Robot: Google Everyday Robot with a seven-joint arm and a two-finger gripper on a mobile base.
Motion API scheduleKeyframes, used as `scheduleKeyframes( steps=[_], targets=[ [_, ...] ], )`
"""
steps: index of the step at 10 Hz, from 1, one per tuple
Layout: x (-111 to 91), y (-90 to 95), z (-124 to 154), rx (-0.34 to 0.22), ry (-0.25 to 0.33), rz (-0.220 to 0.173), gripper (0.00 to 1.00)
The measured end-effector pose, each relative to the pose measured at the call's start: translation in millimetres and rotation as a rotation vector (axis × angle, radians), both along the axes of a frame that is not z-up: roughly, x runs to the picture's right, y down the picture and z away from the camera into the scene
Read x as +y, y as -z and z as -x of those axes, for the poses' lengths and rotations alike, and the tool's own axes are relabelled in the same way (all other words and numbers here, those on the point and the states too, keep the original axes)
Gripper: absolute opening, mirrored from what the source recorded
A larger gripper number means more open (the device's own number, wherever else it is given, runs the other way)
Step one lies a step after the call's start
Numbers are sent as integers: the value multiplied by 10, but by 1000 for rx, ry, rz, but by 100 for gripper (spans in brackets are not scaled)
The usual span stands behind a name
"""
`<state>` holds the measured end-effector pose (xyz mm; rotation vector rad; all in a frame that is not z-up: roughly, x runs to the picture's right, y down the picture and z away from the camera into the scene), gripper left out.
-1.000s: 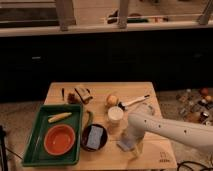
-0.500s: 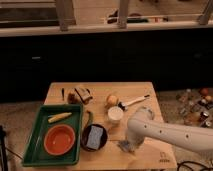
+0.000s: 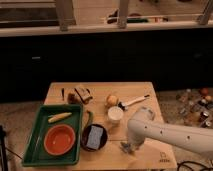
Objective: Wipe table surface with towel
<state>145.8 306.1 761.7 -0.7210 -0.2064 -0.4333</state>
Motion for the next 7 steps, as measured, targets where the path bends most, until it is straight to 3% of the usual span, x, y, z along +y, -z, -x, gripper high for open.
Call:
scheduleKeyframes(
  steps=[4, 7],
  targets=[
    [61, 31, -96, 10, 14, 43, 0],
    [-45, 53, -355, 75, -5, 13, 0]
  ],
)
